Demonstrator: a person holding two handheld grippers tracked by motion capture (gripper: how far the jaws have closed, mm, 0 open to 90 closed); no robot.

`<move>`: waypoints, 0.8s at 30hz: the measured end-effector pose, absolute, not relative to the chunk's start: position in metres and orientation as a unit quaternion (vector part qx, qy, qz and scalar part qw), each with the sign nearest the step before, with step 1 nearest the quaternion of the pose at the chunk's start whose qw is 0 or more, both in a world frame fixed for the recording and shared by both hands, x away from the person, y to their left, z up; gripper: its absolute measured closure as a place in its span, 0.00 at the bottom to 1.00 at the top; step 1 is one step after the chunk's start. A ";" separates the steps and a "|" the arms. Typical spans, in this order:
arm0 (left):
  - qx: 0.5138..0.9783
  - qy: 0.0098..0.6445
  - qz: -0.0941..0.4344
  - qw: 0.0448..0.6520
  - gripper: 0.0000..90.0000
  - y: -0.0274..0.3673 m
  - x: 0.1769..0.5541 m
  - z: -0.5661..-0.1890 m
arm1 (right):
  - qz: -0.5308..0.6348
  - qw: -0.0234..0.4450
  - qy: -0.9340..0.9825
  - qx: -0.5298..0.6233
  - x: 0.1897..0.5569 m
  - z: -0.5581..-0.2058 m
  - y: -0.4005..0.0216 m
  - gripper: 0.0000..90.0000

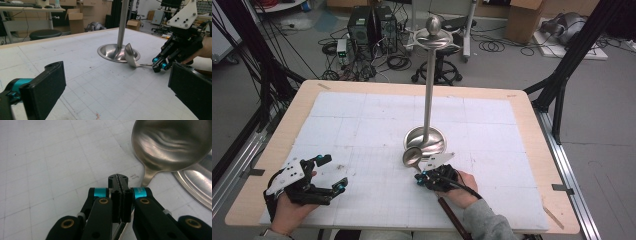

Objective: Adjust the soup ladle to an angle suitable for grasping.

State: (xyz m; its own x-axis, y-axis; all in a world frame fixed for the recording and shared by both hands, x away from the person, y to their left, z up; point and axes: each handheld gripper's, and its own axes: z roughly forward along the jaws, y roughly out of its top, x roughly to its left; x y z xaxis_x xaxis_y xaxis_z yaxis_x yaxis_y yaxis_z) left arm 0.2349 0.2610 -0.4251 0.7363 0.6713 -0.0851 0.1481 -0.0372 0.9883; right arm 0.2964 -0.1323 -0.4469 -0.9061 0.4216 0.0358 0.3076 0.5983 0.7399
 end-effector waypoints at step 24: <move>0.694 0.297 0.202 0.624 0.02 0.259 0.237 -0.427 | 0.390 0.085 0.893 0.206 0.310 -0.446 -0.124 1.00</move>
